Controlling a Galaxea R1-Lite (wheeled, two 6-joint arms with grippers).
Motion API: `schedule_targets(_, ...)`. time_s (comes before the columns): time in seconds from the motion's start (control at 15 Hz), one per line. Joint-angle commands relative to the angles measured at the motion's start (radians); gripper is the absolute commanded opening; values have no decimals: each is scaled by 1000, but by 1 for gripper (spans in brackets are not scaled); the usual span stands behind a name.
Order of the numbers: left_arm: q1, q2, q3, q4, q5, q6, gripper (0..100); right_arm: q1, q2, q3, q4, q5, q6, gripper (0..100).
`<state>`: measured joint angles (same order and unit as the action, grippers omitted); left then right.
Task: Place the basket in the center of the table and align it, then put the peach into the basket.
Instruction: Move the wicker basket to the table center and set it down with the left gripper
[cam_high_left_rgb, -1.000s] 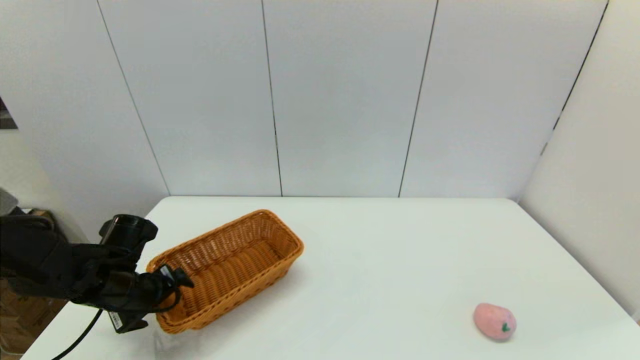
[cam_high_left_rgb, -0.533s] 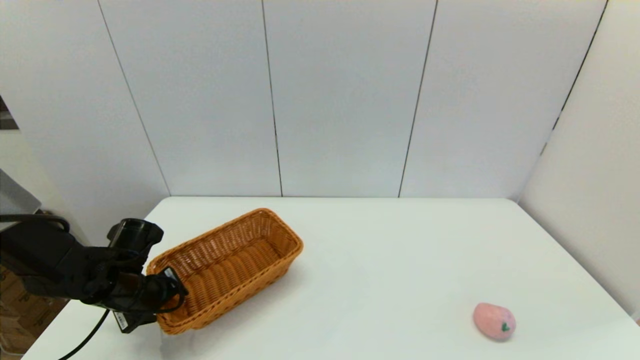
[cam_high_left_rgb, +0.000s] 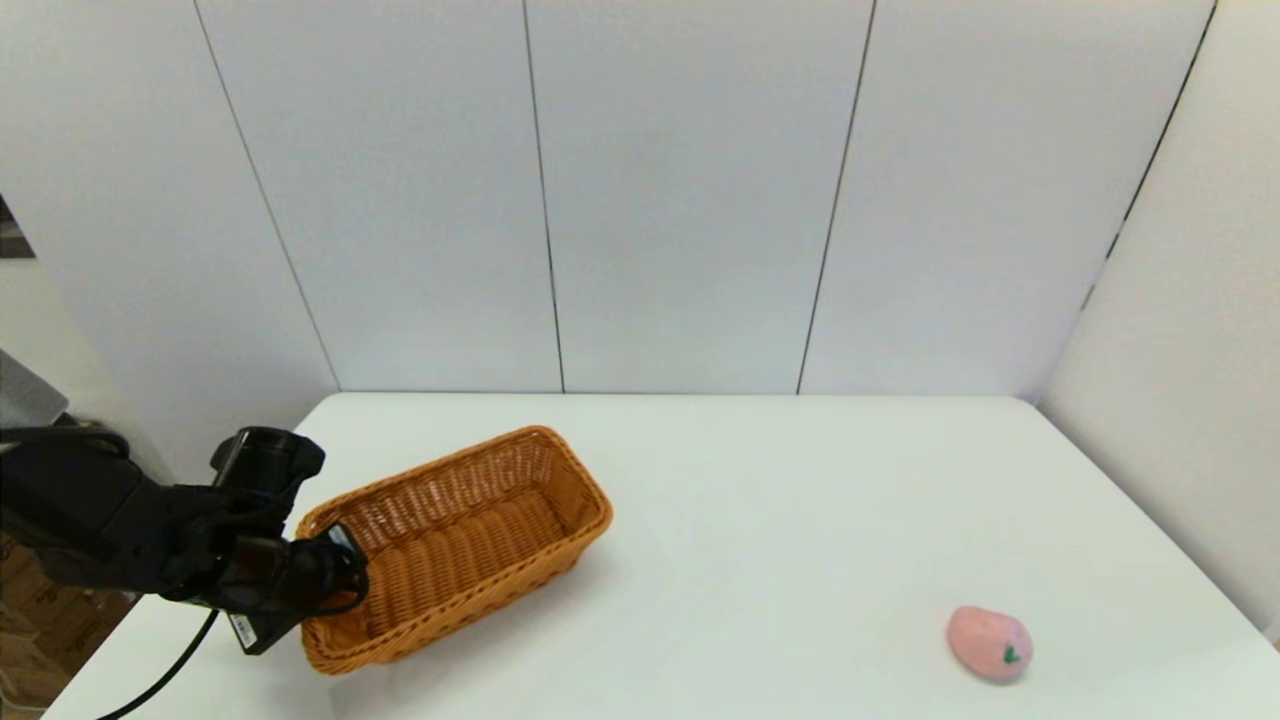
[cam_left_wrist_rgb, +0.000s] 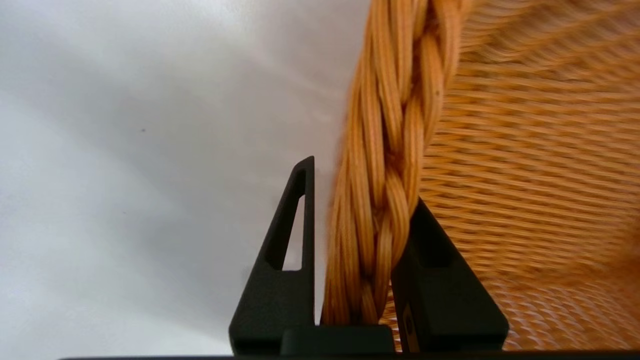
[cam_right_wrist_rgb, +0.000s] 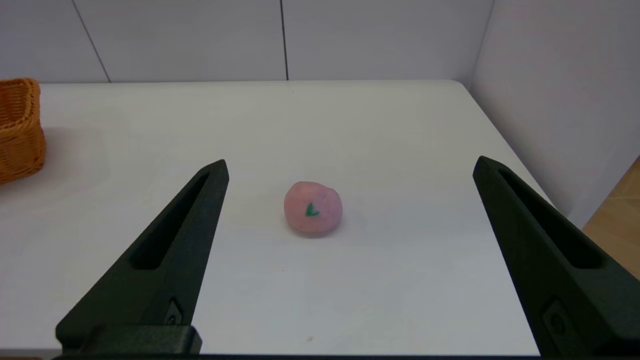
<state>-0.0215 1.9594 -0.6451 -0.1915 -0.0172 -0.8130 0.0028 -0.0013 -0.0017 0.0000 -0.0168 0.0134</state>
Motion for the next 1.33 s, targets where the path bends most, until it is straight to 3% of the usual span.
schedule_targets(0.07,-46,-119,1,0,-3,-6,0,0,0,0,0,0,0,100)
schedule_targets(0.4,-291,-344,-30,15,-3,-26,0,0,0,0,0,0,2,100)
schedule_targets(0.53,-344,-356,-107,83,-4,-26,0,0,0,0,0,0,2,100)
schedule_targets(1.0,-428,-142,-303,132,-47,-184,0,0,0,0,0,0,5,100)
schedule_targets(1.33,-502,-25,-292,60,-73,-264,0,0,0,0,0,0,5,100)
